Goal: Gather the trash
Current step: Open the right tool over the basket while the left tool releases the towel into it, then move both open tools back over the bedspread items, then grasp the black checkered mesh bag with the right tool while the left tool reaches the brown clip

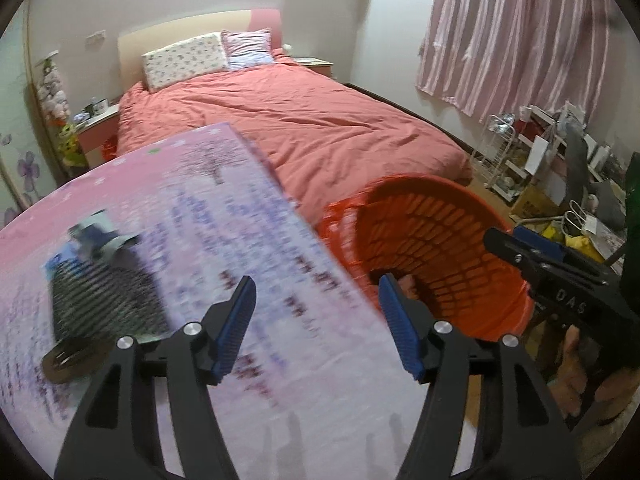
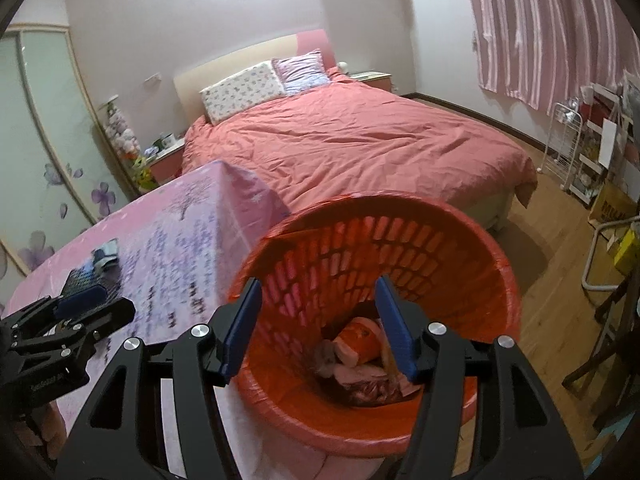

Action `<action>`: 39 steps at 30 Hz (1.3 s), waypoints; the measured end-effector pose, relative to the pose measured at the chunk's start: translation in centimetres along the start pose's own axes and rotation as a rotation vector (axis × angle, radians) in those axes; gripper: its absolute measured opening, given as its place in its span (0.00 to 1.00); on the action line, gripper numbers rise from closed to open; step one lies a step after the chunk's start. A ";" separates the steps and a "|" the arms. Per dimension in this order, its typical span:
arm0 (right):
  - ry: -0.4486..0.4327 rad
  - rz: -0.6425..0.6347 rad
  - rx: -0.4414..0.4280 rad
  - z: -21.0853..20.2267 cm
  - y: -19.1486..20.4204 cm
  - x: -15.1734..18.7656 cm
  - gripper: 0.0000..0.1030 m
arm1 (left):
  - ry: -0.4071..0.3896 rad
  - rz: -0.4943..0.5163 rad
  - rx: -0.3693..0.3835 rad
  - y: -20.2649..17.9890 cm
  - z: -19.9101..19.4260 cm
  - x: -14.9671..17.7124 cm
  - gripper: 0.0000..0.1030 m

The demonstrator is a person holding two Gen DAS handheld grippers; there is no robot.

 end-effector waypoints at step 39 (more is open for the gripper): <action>0.143 -0.297 -0.254 4.2 30.2 5.9 0.06 | -0.036 -0.297 -0.281 25.9 -10.9 11.1 0.70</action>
Point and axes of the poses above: each gripper's, at about its wrist camera, not at the fingertips, and z roughly the way its jaws point, y to its left, x to its underside, the point moved 9 cm from there along z, roughly the way its jaws point, and after that the axes turned 2 degrees about x, right-handed, at the moved point
